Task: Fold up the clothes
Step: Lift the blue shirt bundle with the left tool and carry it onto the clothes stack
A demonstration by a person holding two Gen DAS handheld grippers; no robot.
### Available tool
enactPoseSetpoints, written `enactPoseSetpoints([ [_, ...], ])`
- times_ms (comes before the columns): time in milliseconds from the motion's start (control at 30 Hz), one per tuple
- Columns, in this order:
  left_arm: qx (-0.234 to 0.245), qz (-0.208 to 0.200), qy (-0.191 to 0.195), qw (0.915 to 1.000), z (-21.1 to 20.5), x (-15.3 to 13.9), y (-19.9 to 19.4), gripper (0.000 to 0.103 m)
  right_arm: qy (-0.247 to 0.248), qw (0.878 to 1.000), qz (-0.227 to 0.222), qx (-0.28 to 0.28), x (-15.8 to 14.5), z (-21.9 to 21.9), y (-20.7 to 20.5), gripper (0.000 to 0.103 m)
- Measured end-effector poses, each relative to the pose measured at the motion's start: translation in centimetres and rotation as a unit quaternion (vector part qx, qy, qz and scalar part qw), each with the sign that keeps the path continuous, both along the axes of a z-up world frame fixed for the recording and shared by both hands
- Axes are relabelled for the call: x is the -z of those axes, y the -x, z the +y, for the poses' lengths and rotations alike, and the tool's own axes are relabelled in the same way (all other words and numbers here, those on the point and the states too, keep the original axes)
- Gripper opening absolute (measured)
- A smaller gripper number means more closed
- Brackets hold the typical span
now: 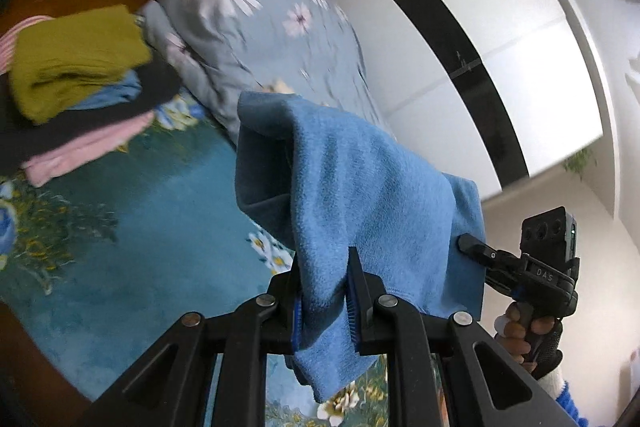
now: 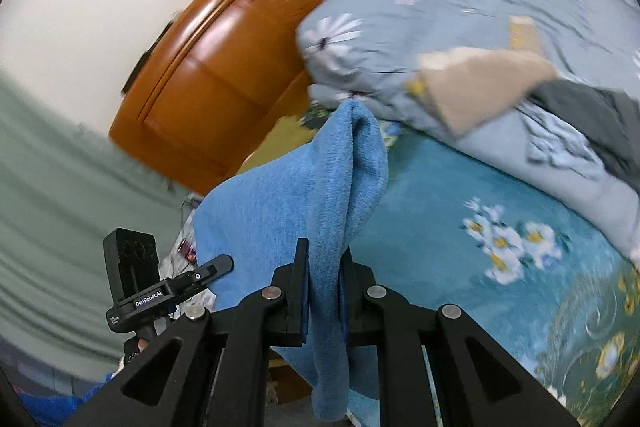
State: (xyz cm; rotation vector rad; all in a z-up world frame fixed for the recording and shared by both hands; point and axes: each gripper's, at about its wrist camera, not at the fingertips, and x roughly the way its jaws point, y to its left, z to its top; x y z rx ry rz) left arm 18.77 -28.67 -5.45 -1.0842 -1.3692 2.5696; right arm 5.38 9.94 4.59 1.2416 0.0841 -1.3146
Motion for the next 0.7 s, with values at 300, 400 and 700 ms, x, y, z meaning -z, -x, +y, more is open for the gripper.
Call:
enactPoseSetpoints([
  [300, -0.078, -0.007, -0.010, 0.9969, -6.7, 1.2, -4.9, 0.019, -0.007, 0.997, -0.004, -0.078, 0.6, -9.0, -4.6, 0.012],
  [400, -0.092, -0.012, -0.023, 0.9954, -9.7, 2.6, -5.1, 0.019, -0.015, 0.995, -0.005, -0.100, 1.2, -12.4, -6.1, 0.012],
  [700, -0.121, -0.042, -0.055, 0.9902, -20.7, 7.0, -4.6, 0.017, -0.069, 0.987, -0.010, -0.142, 4.6, -25.7, -9.7, 0.012],
])
